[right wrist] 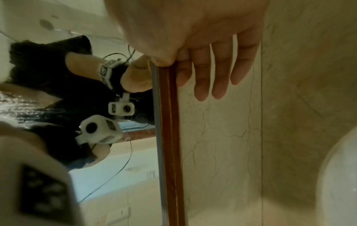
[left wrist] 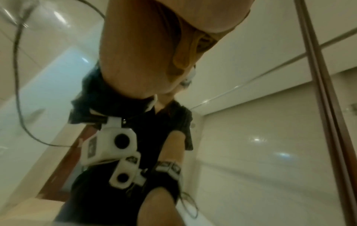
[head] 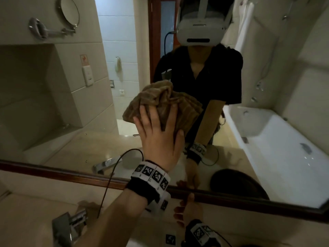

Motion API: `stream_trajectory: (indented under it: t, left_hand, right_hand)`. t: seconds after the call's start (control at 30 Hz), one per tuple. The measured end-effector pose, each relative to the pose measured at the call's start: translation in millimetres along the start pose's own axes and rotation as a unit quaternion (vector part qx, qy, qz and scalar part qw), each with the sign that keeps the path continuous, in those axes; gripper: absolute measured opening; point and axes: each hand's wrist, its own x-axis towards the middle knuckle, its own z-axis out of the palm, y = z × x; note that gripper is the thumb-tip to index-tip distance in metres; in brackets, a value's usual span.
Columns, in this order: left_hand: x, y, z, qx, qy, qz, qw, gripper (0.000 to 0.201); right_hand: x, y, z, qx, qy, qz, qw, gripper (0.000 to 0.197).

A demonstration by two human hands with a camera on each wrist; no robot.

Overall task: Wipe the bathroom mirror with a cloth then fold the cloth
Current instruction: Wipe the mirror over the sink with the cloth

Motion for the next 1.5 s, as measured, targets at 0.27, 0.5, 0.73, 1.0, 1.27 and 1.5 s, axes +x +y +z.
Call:
stream_trajectory:
  t: [0.27, 0.5, 0.73, 1.0, 1.27, 1.5]
  left_hand:
    - [-168.2, -53.7, 46.0, 0.073, -0.275, 0.108, 0.952, 0.044]
    - [-120.1, -44.7, 18.9, 0.026, -0.244, 0.04, 0.969, 0.057]
    - [10.8, 9.8, -4.2, 0.014, -0.014, 0.051, 0.999, 0.059]
    - [-152.8, -45.8, 42.1, 0.095, -0.278, 0.181, 0.938, 0.048]
    - [-66.5, 10.3, 14.2, -0.054, -0.095, -0.005, 0.994, 0.063]
    - [-16.5, 43.9, 26.5, 0.057, -0.035, 0.169, 0.983, 0.055]
  right_hand:
    - [8.0, 9.9, 1.1, 0.013, 0.008, -0.034, 0.999, 0.061]
    - [-2.2, 8.4, 0.2, 0.015, 0.015, -0.028, 0.999, 0.058]
    - [-3.3, 5.2, 5.6, 0.022, 0.036, -0.021, 0.999, 0.057]
    - [3.9, 13.9, -0.2, 0.018, 0.02, -0.048, 0.998, 0.059]
    - [0.6, 9.1, -6.7, -0.003, 0.019, -0.058, 0.998, 0.054]
    - [8.3, 10.5, -6.2, -0.007, -0.005, -0.041, 0.999, 0.059]
